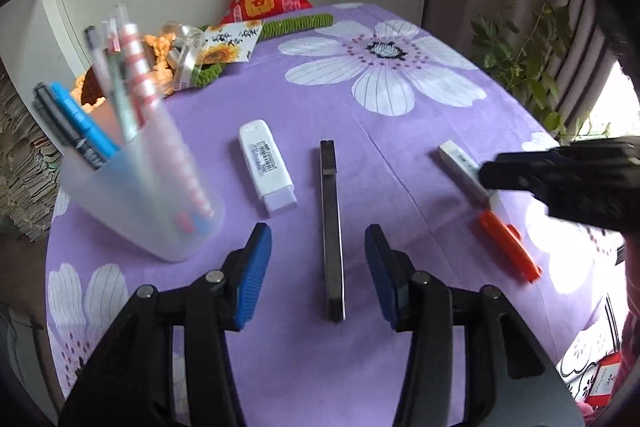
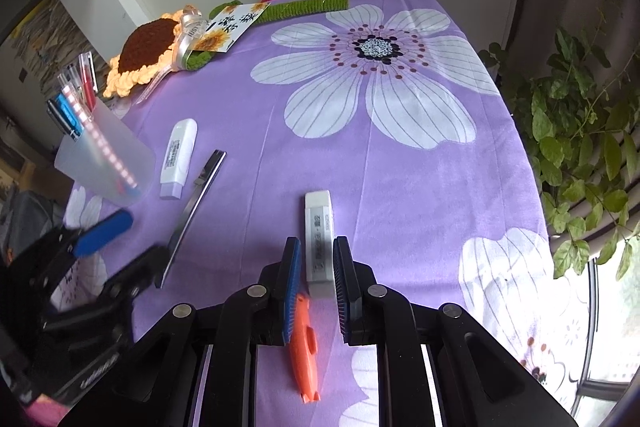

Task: Organize stationery
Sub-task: 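Carry silver bar and orange marker with both tools to frosted cup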

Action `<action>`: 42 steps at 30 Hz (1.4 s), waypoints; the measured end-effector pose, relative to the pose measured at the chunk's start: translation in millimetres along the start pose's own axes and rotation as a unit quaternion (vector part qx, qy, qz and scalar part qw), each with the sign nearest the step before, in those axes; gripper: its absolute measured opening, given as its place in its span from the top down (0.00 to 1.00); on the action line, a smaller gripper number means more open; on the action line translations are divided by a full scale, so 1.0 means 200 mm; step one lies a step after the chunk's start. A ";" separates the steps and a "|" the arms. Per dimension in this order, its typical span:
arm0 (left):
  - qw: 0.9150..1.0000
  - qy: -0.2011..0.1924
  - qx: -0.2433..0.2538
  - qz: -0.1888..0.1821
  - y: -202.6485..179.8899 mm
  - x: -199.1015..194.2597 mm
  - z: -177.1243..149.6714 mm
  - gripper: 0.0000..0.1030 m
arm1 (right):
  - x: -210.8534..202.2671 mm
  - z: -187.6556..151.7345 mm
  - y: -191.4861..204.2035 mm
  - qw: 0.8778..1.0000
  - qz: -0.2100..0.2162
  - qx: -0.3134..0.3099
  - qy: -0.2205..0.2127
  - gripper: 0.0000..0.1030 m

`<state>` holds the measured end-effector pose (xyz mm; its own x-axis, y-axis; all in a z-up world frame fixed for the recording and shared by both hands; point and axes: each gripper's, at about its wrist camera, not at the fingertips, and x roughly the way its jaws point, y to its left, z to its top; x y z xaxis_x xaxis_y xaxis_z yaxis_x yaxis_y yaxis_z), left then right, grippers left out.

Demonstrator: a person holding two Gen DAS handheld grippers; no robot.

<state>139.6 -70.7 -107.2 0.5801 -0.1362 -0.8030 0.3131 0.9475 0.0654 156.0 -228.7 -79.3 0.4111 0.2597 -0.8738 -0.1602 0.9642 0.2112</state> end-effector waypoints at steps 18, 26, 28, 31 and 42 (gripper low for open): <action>0.996 0.054 -0.030 -0.069 0.02 -0.03 -0.10 0.92 | -0.03 -0.20 0.06 0.998 0.020 -0.048 0.035 0.84; 0.998 0.038 -0.011 -0.057 0.02 -0.10 -0.11 0.87 | -0.01 -0.20 0.07 0.998 0.017 -0.061 0.027 0.84; 0.998 0.033 -0.013 -0.053 0.03 -0.09 -0.06 0.72 | -0.01 -0.21 0.07 0.998 0.020 -0.058 0.027 0.84; 0.998 0.030 -0.003 -0.052 -0.01 -0.05 -0.01 0.63 | -0.02 -0.21 0.06 0.998 0.023 -0.054 0.026 0.84; 0.998 0.056 -0.017 -0.029 -0.01 0.09 0.04 0.73 | -0.04 -0.22 0.05 0.998 0.031 -0.048 0.024 0.84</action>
<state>155.8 -77.5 -116.7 0.4738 -0.1602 -0.8659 0.3169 0.9484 -0.0020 111.2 -224.3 -90.1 0.3545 0.3129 -0.8812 -0.2695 0.9366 0.2241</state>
